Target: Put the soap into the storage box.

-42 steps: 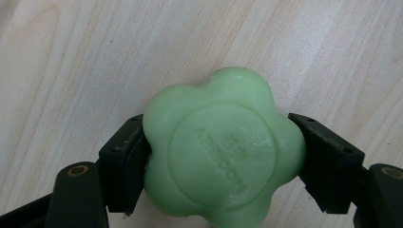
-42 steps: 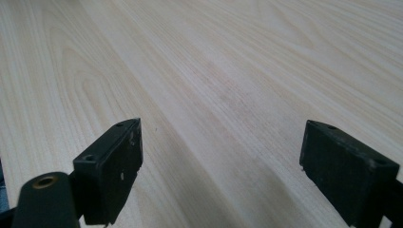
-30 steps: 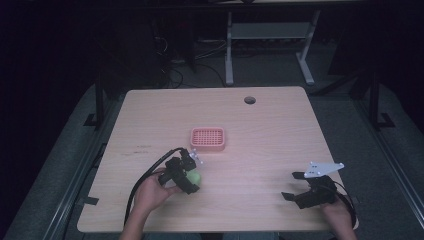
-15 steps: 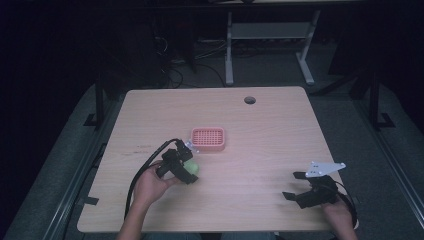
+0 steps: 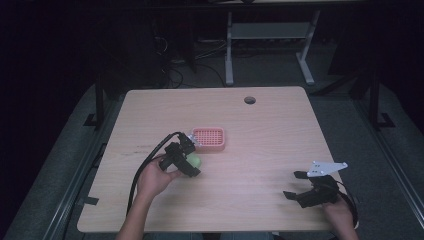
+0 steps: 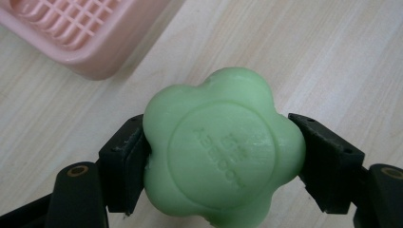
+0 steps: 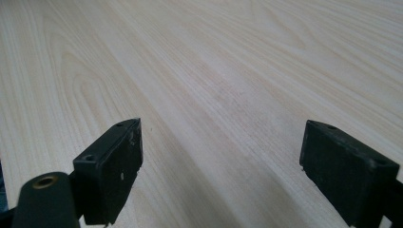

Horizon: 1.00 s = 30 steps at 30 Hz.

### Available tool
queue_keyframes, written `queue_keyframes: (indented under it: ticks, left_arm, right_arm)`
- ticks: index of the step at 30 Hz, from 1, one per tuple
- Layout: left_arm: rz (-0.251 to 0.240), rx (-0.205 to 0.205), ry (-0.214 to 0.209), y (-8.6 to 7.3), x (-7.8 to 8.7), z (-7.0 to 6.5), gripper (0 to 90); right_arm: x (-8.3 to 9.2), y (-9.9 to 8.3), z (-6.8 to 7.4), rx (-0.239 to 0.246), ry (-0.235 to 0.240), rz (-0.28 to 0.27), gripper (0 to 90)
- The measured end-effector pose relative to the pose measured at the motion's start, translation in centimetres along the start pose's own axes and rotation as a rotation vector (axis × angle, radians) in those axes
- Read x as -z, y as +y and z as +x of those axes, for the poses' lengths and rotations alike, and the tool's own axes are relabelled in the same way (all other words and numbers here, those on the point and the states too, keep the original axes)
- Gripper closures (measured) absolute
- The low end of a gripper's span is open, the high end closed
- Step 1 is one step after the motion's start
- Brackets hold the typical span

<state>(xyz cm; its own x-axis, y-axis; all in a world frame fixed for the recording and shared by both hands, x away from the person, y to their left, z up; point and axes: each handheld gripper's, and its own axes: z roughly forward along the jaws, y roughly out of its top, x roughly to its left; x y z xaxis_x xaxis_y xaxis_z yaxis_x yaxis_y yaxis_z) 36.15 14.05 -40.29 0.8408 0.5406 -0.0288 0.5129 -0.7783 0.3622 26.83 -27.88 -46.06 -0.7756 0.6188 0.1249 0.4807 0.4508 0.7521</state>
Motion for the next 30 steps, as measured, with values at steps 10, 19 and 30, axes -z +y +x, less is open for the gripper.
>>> queue_keyframes:
  ticks: [10,19,30]
  left_arm:
    - [0.008,0.008,0.006,1.0,0.2,0.9,26.5]
    - [0.006,0.013,0.01,2.3,-0.1,1.9,26.5]
    - [-0.013,0.032,0.008,3.1,0.1,2.8,26.5]
  right_arm:
    - [-0.1,0.2,0.0,0.008,0.003,-0.005,13.8]
    - [0.0,0.2,-0.1,-0.004,-0.005,-0.011,13.8]
    - [-0.2,0.3,0.1,0.003,-0.004,-0.004,13.8]
